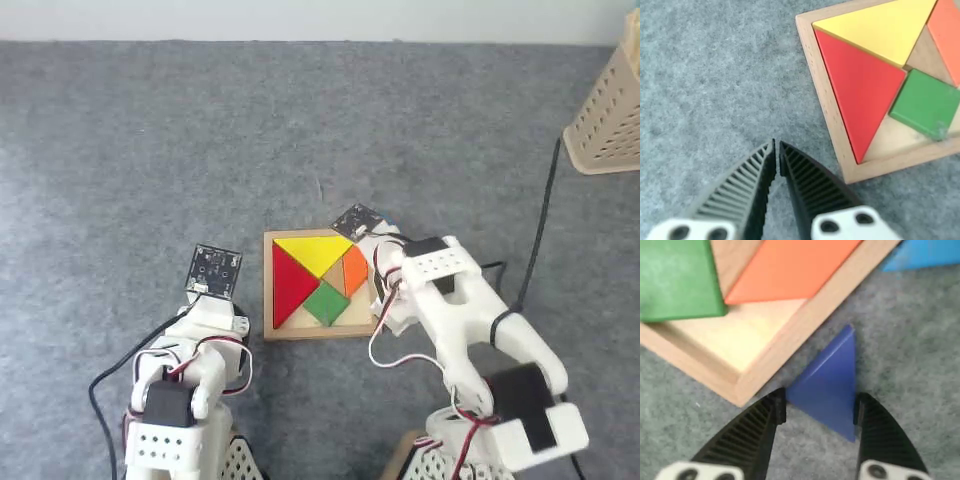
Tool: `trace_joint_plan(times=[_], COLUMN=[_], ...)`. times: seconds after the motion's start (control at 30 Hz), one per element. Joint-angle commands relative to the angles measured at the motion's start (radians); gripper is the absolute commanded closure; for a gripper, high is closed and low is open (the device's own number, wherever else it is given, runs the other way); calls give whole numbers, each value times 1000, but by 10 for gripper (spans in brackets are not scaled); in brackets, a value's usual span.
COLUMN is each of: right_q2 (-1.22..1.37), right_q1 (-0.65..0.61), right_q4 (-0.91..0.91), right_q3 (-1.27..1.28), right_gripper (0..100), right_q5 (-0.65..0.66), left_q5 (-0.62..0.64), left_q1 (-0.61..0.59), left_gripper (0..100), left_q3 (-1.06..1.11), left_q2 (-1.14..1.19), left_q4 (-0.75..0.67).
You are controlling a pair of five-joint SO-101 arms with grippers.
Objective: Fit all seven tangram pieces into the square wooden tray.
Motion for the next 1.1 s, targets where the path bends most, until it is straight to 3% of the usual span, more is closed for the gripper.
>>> trace_joint_plan(times=[0.0, 0.1, 0.23, 0.33, 0.43, 0.53, 0.77, 0.9, 1.07], right_q2=[30, 38, 28, 28, 36, 39, 116, 180, 122], right_q1=[39, 81, 157, 159, 84, 44, 171, 183, 19], right_q4=[8, 12, 50, 213, 384, 455, 395, 351, 358], right_q3=[-64, -84, -158, -307, -485, -588, -559, -534, -505], right_gripper=[834, 898, 998, 987, 991, 991, 991, 991, 991], right_q5=[11, -37, -199, -301, -362, -365, -338, -307, -322], left_q5=[6, 6, 6, 6, 6, 6, 6, 6, 6], left_q1=[-6, -6, -6, -6, -6, -6, -6, -6, -6], left_gripper=[988, 988, 988, 988, 988, 988, 988, 988, 988], left_q3=[-19, -19, -19, -19, -19, -19, -19, -19, -19], left_q2=[-21, -21, -21, -21, -21, -21, -21, -21, -21], left_q4=[6, 6, 6, 6, 6, 6, 6, 6, 6])
